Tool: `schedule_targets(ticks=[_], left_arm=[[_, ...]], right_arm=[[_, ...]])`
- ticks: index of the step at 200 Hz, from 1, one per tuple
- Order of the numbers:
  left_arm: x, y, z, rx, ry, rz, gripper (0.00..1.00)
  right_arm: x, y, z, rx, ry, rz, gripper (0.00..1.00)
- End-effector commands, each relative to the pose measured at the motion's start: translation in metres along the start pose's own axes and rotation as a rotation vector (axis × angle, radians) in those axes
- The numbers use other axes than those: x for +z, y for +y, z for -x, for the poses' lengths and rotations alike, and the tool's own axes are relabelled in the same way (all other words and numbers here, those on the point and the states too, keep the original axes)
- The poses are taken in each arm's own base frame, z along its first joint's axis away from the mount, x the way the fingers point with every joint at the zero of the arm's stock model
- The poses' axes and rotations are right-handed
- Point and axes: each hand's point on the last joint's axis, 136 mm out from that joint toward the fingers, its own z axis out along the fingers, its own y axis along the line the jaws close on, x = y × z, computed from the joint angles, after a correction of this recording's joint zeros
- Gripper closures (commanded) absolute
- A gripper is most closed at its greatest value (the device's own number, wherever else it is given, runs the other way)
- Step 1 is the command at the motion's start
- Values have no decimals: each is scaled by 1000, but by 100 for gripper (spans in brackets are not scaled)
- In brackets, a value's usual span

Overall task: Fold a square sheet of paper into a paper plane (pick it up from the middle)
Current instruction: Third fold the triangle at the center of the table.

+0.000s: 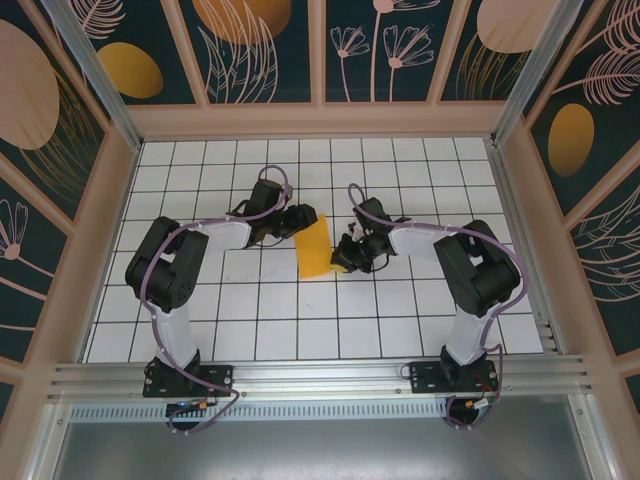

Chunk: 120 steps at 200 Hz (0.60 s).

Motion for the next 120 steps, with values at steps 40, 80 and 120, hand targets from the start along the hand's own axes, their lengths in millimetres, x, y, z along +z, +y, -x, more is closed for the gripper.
schedule_targets(ticks=[40, 80, 120], left_arm=[[14, 30, -12, -12, 43, 97, 48], [16, 36, -15, -19, 55, 113, 48], [12, 34, -12, -16, 36, 118, 49]], right_arm=[[-8, 19, 7, -17, -13, 28, 100], [-8, 36, 17, -30, -22, 71, 100], [0, 46, 26, -37, -24, 79, 100]])
